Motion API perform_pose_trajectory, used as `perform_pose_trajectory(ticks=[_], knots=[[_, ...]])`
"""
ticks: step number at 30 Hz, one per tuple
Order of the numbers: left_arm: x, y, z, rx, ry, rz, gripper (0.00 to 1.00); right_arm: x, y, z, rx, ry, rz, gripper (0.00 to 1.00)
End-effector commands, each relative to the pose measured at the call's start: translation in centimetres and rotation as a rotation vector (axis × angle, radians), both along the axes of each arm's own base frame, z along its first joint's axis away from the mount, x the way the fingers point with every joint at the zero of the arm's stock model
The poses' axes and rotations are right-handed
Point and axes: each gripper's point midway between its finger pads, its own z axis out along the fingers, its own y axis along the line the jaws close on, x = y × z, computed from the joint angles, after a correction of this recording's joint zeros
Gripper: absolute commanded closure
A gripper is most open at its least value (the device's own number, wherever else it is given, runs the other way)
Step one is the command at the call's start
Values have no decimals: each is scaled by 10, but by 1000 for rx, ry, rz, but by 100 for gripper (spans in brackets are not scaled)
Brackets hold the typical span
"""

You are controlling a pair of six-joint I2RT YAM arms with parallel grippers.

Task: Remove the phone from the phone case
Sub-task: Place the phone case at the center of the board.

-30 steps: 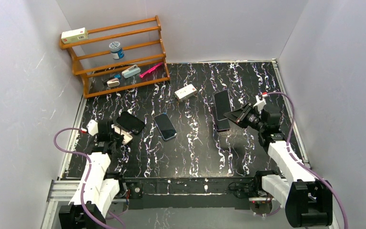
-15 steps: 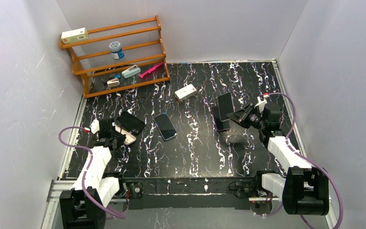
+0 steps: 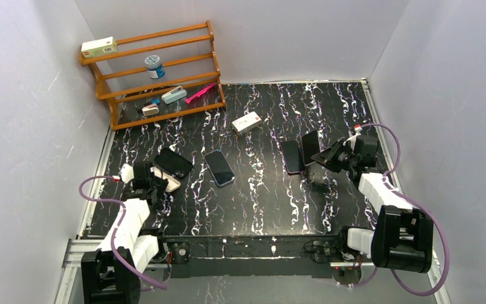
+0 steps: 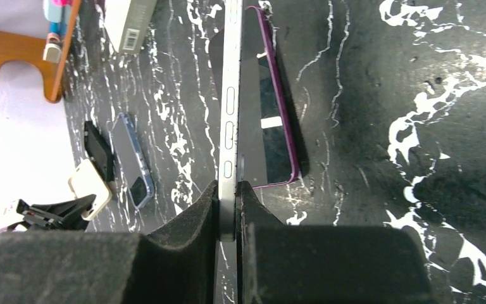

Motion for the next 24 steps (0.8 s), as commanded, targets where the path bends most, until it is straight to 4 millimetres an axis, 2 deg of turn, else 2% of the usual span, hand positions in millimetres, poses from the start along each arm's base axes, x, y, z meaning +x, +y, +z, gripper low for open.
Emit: perform_pose_trajectory(ticks=[1,7,11,14,18,24], knots=[[2,0,-13,-27,-17,45,84,21,-12,17,-69,-78,24,99],[8,0,-15,-55,-68,81,91,22,-15,4,-67,-29,79,99],[7,-1,-17,-51,-51,72,87,22,-19,-6,-83,-5,89,99],[-1,3,-20,-29,-11,77,72,21,-21,-16,-94,31,102,99],[-11,9,-18,6,9,99,43,19,-18,-26,-74,67,133,99],[-26,21,-11,76,91,112,23,14,-15,-35,-64,102,161,97]])
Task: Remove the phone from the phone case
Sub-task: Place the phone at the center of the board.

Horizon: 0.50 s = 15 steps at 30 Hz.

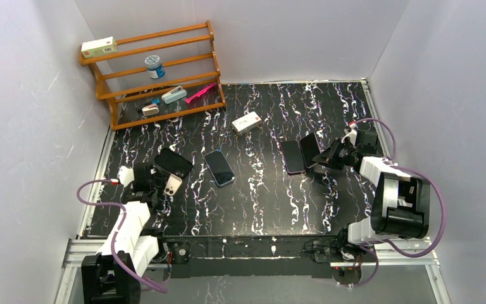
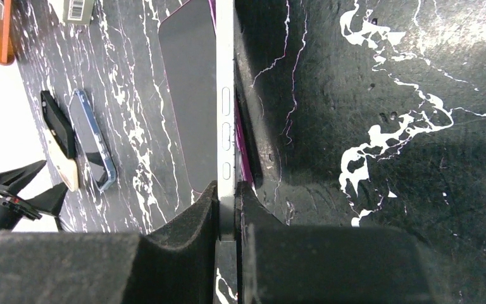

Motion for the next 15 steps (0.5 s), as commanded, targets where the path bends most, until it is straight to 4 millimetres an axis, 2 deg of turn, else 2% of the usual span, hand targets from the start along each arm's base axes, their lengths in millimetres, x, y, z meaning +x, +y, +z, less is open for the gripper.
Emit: perform_pose_trajectory(ticks=[1,7,11,15], knots=[[-35,17,-12,89,188,34,21,1,0,3,-5,-2,39,96],[-45,20,-5,123,288,2,5,-5,1,-4,-4,31,48,89],[-38,18,15,146,253,-66,2,-11,1,-13,-9,66,54,84],[-29,11,41,165,176,-159,2,-17,-2,-16,-28,87,43,72]])
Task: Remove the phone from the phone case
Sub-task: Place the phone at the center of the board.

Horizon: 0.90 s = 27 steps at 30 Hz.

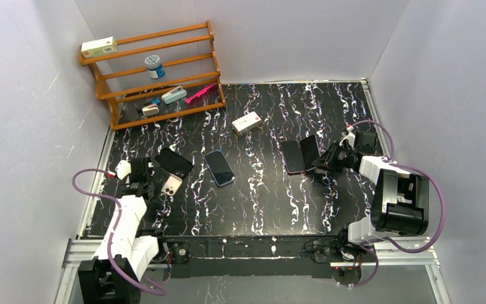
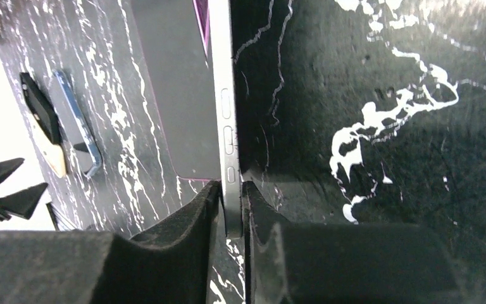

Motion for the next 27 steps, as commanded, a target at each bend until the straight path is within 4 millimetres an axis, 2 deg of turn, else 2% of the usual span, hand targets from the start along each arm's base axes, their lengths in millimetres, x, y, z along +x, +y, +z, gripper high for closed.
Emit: perform_pose_trajectory(ticks=[1,7,11,16,18,19,23,27], knots=[[4,-3,36,45,-53,-127,2,-10,-5,-7,-32,59,-8,70],[18,-20,75,35,-159,-295,2,-11,-12,-11,-78,74,-33,55],[19,-26,89,50,-169,-389,2,-11,-23,-15,-140,90,-62,46],[19,-39,95,23,-192,-481,2,-6,-39,-16,-224,91,-109,40],[20,-44,97,17,-208,-514,2,-2,-39,-13,-227,80,-108,38],[20,-46,99,15,-217,-528,2,0,-37,-10,-216,64,-100,33],[21,-49,100,13,-238,-551,2,4,-32,-4,-238,25,-78,4],[21,-50,100,9,-247,-556,2,6,-20,-3,-319,12,-26,1]])
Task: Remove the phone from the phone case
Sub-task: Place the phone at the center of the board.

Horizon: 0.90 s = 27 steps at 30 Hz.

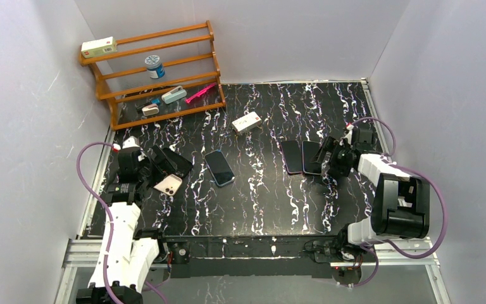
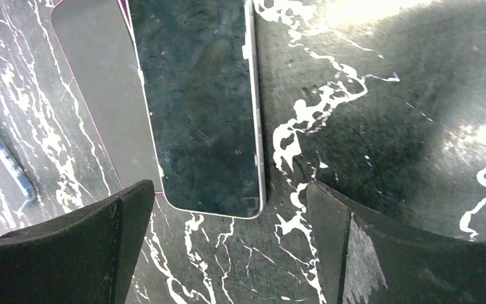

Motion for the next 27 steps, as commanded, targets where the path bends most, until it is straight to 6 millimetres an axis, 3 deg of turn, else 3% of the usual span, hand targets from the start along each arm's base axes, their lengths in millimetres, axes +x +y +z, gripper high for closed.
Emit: perform_pose_trajectory(ticks=[1,8,15,21,27], knots=[[-1,-5,5,-3,-22,-43,2,10,4,7,-151,-28,58,1],[-1,-4,6,0,-31,-38,2,7,11,-7,-354,53,106,1],[-1,-4,5,1,-33,-33,2,1,-9,-19,-518,121,92,1],[-1,-4,6,2,-37,-35,2,10,-1,-12,-486,89,109,1],[0,-7,6,-9,-39,-55,2,17,37,19,-291,-15,176,1]])
